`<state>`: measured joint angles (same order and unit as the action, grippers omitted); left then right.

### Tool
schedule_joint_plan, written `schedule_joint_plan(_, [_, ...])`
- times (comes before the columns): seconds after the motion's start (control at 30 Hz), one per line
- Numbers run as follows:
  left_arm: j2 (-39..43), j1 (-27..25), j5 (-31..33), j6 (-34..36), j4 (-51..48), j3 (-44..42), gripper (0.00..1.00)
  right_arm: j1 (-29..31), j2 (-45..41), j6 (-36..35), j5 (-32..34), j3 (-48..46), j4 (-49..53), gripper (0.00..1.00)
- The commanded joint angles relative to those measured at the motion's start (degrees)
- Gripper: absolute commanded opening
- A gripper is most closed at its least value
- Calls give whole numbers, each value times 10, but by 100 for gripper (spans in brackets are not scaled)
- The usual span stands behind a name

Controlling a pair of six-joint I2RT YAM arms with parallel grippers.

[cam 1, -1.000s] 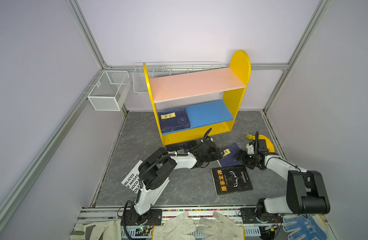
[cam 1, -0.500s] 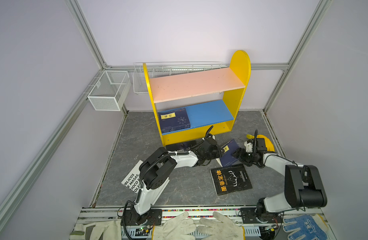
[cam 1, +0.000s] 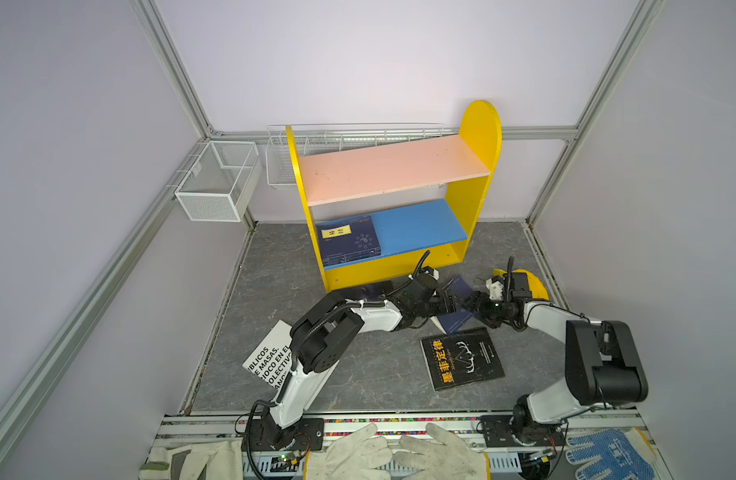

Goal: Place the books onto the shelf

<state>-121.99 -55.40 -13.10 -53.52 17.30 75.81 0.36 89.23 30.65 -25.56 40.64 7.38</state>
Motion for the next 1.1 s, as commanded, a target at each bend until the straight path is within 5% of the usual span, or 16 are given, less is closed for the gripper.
schedule_joint_plan(0.0, [-9,-2,-18,3,9,25,82,0,29,8,0,-4,11,75])
schedule_joint_plan(0.27, [41,1,12,33,-22,-6,76,0,38,7,2,1,12,69])
schedule_joint_plan(0.87, [60,2,77,33,-75,-7,18,-1,3,10,-11,12,23,61])
schedule_joint_plan(1.0, [67,4,69,54,-97,3,1,-3,-36,-1,-4,13,18,74])
schedule_joint_plan(1.07, [71,11,53,62,-104,9,0,-5,-63,-10,-8,16,13,81])
